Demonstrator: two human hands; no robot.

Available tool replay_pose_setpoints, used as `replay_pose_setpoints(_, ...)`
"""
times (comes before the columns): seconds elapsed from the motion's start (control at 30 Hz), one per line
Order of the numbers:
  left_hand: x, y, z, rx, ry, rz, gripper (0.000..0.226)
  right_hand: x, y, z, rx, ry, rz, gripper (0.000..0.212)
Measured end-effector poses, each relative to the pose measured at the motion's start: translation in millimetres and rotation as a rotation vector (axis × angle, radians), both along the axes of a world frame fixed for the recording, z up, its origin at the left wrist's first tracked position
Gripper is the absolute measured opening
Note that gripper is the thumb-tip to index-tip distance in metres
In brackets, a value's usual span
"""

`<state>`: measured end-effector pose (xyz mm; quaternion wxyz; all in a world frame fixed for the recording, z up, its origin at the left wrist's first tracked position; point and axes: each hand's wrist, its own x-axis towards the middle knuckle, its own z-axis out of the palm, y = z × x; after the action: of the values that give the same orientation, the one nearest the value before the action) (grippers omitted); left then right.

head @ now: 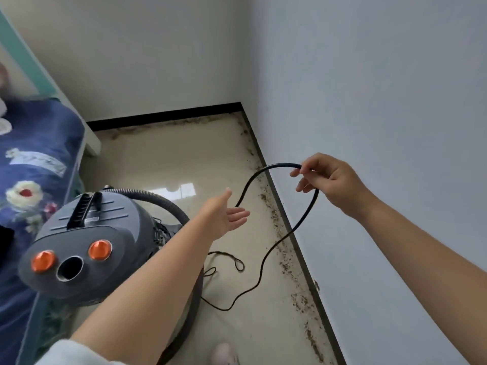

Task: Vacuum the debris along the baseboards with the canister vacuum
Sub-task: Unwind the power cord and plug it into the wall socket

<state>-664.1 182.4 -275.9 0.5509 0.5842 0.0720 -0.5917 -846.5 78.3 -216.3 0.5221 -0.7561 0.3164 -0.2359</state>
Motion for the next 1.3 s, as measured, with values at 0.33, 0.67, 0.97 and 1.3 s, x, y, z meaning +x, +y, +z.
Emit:
replay_pose_setpoints(0.33,131,-135,9,-0.187,0.065,0.354,0.015,104,-107,-4,0.108,0.130,0.126,0.033)
replay_pose_setpoints(0.67,238,-262,3,0.025,-0.162,0.529,0.021,203,-253,-47,-0.021,0.523,0.164,0.026)
replay_pose_setpoints(0.97,307,-343,-6,0.155,-0.542,0.181,0.034,312,-328,-70,-0.362,0.520,0.197,0.021)
replay_pose_setpoints(1.3,465,-482,-49,0.120,-0.122,0.282,0.010,441,-427,-123,-0.357,0.748,0.084,0.028)
